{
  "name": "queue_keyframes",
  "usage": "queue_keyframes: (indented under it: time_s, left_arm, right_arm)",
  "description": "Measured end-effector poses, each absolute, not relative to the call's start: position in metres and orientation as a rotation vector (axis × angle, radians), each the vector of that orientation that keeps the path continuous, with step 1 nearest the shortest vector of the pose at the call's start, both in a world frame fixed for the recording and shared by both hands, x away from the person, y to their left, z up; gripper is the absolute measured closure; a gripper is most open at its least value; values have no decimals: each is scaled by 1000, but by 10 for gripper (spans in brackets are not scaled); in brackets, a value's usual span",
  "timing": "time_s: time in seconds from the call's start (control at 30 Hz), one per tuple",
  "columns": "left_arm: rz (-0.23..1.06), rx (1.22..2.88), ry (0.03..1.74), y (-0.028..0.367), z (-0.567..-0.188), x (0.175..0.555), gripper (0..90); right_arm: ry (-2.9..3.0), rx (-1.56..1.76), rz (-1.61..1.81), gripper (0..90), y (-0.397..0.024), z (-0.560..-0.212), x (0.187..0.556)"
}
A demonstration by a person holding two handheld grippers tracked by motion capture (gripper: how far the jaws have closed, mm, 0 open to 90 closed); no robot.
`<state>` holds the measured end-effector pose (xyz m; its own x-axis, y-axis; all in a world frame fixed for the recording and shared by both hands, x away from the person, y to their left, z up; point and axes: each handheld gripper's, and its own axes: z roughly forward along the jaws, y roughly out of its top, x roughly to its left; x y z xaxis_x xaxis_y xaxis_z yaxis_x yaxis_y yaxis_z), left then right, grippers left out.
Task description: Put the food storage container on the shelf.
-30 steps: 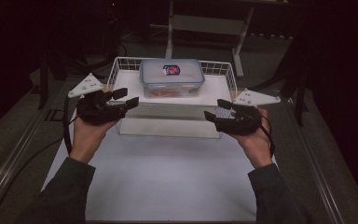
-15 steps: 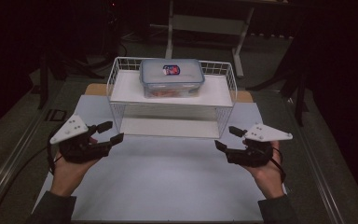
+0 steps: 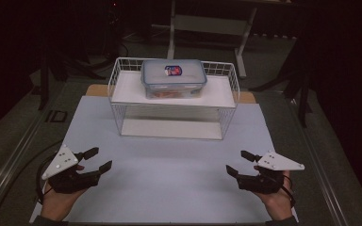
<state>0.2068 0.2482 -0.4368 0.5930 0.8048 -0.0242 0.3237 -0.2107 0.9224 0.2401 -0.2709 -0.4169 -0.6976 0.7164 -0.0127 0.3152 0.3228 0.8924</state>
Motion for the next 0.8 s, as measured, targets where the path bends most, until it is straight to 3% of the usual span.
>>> queue_keyframes:
  time_s: [0.37, 0.8]
  left_arm:
    - [594, 1739, 967, 265, -455, 203, 291]
    - [590, 1797, 994, 260, -469, 211, 272]
  right_arm:
    - [2089, 988, 1383, 155, -295, -443, 230]
    - [2101, 907, 1304, 144, -287, -451, 226]
